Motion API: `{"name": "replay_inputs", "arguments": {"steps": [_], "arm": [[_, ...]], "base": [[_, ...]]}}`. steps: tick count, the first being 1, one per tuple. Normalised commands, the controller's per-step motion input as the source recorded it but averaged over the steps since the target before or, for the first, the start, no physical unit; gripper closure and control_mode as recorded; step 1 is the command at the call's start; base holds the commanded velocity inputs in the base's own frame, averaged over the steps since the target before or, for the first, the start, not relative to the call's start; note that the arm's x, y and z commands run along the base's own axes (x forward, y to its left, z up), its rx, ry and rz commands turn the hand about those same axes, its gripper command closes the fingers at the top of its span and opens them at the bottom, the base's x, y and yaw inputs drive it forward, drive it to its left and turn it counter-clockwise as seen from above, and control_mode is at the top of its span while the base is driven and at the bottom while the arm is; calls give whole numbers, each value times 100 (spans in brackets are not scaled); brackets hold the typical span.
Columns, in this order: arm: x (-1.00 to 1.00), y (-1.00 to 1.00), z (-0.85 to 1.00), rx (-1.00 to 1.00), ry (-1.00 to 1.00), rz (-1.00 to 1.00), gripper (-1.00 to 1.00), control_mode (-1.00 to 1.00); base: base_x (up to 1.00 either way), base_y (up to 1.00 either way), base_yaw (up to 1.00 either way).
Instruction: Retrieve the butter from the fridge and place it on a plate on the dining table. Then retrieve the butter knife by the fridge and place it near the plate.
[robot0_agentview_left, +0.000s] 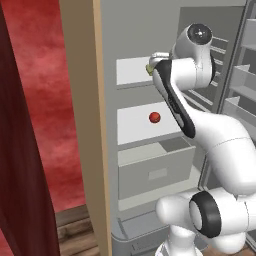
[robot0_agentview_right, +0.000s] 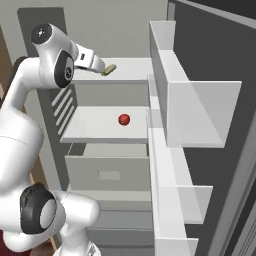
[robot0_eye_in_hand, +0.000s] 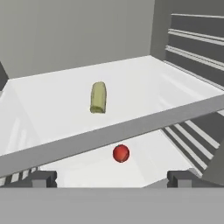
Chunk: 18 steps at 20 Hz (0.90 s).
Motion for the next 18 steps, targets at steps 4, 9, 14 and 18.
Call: {"name": "replay_inputs", "arguments": {"steps": [4, 9, 14, 18], "arm": [[56, 0, -6, 0, 0, 0, -100, -100], [50, 0, -13, 0, 0, 0, -100, -100], [47, 0, -2, 0, 10, 0, -100, -100], [40, 0, -8, 0, 9, 0, -100, -100]], "base": [[0, 0, 0], [0, 0, 0], [0, 0, 0], [0, 0, 0]]}}
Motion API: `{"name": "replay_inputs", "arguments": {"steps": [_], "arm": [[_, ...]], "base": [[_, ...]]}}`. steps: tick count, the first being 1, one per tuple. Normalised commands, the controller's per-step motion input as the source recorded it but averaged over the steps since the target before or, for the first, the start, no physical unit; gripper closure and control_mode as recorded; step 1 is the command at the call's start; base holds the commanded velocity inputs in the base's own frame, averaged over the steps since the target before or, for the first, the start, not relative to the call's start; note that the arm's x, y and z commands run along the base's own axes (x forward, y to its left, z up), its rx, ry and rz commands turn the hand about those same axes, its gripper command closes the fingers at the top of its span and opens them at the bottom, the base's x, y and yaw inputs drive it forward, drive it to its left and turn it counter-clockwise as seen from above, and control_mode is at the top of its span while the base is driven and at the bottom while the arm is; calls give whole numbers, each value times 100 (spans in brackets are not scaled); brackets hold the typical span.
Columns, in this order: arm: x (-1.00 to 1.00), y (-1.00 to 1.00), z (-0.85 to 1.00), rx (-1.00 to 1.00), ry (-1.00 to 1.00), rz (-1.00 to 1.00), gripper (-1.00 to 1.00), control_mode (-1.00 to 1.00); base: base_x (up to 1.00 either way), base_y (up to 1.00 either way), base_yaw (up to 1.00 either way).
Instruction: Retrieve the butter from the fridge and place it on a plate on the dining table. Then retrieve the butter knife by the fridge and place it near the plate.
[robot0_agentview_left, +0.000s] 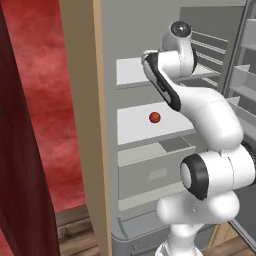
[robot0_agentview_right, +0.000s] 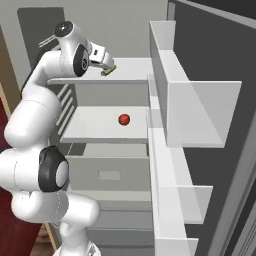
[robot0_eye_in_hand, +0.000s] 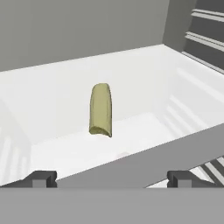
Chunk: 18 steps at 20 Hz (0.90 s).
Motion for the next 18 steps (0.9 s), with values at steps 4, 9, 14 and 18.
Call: {"name": "replay_inputs", "arguments": {"steps": [4, 9, 14, 18], "arm": [[36, 0, -11, 0, 6, 0, -100, -100], [32, 0, -23, 0, 1, 0, -100, -100], [35, 0, -20, 0, 0, 0, -100, -100], [39, 0, -11, 0, 4, 0, -100, -100]], "base": [[0, 0, 0], [0, 0, 0], [0, 0, 0], [0, 0, 0]]}}
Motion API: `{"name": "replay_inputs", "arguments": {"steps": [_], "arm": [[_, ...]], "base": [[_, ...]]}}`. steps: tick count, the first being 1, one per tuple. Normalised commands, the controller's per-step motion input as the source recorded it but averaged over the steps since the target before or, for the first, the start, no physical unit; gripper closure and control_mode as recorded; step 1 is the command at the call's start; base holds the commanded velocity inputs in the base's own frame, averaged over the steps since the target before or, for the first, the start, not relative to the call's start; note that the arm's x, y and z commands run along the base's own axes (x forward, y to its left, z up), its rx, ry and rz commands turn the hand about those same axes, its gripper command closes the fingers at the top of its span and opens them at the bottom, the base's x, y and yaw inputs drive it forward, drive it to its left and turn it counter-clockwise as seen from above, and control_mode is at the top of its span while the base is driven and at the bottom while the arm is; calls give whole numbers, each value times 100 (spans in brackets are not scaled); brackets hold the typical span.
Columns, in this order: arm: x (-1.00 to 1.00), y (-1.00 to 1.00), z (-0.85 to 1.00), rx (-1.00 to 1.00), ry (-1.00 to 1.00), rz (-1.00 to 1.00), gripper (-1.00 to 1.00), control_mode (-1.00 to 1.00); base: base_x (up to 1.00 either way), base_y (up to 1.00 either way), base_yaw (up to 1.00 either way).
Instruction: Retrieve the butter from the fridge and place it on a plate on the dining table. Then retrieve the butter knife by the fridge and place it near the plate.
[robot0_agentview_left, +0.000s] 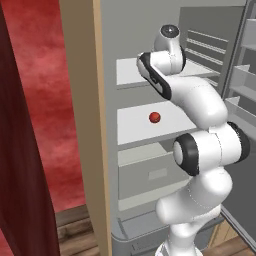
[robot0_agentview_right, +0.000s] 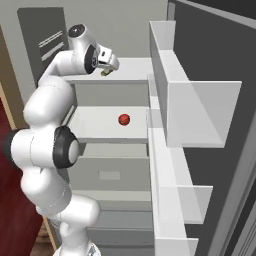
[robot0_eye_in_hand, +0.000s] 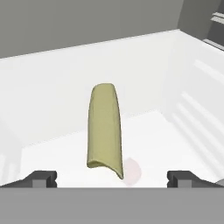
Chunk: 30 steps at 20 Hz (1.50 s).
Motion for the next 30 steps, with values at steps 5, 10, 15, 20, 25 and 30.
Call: {"name": "replay_inputs", "arguments": {"steps": [5, 10, 15, 20, 25, 30], "arm": [[40, 0, -11, 0, 3, 0, -100, -100], [53, 0, -10, 0, 3, 0, -100, -100], [44, 0, -7, 0, 4, 0, -100, -100], [23, 0, -10, 0, 5, 0, -100, -100], [0, 0, -18, 0, 1, -1, -100, -100], [0, 0, -8, 0, 0, 0, -100, -100]], "base": [[0, 0, 0], [0, 0, 0], [0, 0, 0], [0, 0, 0], [0, 0, 0], [0, 0, 0]]}}
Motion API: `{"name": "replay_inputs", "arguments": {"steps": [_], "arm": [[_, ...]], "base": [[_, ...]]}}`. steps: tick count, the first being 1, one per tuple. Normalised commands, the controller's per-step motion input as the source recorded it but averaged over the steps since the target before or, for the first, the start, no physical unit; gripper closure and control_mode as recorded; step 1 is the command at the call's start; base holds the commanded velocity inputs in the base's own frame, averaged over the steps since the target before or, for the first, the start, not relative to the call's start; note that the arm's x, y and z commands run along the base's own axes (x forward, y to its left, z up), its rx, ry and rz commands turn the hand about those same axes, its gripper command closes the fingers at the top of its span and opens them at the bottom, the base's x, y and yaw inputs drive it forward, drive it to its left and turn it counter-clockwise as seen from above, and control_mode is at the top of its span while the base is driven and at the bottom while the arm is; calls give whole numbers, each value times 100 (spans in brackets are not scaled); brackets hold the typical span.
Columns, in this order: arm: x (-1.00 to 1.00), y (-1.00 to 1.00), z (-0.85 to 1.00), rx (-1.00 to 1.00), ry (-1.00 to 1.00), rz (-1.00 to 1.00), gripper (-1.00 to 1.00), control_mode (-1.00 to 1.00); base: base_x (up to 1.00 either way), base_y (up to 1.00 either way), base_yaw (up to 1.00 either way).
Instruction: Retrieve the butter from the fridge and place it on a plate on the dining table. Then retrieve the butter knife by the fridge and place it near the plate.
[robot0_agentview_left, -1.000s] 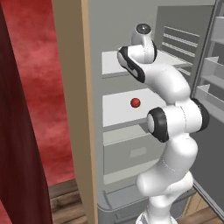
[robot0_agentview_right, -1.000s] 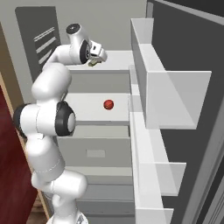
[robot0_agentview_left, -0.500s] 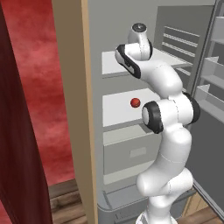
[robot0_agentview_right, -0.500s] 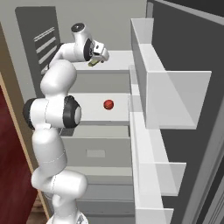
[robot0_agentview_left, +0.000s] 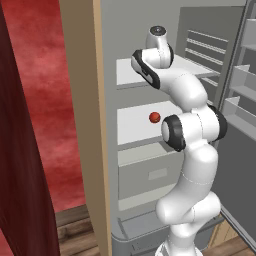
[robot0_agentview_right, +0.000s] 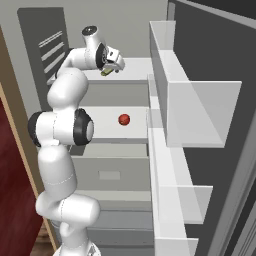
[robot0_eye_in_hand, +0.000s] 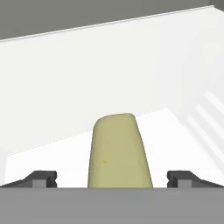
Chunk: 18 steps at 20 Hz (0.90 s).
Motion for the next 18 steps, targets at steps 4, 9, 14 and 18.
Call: {"name": "replay_inputs", "arguments": {"steps": [4, 9, 14, 18], "arm": [[0, 0, -17, 0, 0, 0, 100, -100], [0, 0, -15, 0, 0, 0, 100, -100], [0, 0, -6, 0, 0, 0, 100, -100], [-44, -2, 0, 0, -5, 0, 100, -100]], "base": [[0, 0, 0], [0, 0, 0], [0, 0, 0], [0, 0, 0]]}}
